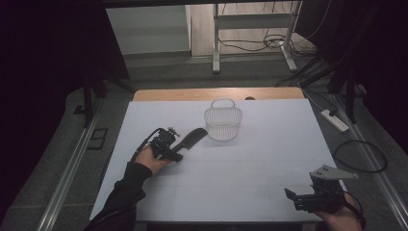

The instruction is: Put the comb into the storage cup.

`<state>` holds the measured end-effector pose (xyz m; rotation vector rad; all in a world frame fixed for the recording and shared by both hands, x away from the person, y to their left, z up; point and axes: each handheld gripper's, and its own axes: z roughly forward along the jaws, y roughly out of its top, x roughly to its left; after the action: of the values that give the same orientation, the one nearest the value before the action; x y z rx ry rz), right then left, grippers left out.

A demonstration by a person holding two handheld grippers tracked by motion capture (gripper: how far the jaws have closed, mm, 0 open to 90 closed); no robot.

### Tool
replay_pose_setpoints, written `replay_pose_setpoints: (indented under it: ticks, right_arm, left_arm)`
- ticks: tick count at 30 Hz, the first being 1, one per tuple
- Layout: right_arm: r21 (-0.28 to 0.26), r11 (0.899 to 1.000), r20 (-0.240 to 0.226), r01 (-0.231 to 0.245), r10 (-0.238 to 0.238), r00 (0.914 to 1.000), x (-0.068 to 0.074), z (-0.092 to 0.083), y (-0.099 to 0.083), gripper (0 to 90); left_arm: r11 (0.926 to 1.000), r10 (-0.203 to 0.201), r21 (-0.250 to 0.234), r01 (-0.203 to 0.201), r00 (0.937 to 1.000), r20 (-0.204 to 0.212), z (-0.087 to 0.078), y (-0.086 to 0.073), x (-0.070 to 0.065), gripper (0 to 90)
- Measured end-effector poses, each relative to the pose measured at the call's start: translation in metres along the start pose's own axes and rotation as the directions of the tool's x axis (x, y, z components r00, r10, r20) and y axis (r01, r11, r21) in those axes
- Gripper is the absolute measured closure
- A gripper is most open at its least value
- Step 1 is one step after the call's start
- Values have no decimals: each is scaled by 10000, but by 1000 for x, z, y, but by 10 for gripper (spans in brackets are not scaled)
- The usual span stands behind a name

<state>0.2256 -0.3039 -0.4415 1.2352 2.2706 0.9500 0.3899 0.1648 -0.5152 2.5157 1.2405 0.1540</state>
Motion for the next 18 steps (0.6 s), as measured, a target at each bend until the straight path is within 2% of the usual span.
replay_pose_setpoints:
  ticks: [2,4,7,12,16,18]
  right_arm:
    - [14,10000,-1,65,-65,10000,1,0,0,0]
    - [40,9999,-9,114,-114,9999,1,0,0,0]
    - [26,9999,-13,137,-137,9999,1,0,0,1]
    - [17,9998,-23,204,-204,9998,2,0,0,2]
    - [7,9997,-26,227,-227,9997,2,0,0,3]
    - [0,9997,-25,228,-228,9997,2,0,0,2]
  left_arm:
    - [10000,28,-46,-28,10000,18,-2,0,0,425]
    - [9999,97,-65,-96,9999,57,-3,0,-2,579]
    - [10000,37,-39,-36,10000,9,-4,1,-4,711]
    - [9997,-234,-29,234,9996,135,-4,1,-3,723]
    - [9979,-619,-136,627,9967,523,-4,-1,3,724]
    - [9957,-880,-205,898,9931,771,-4,-2,6,725]
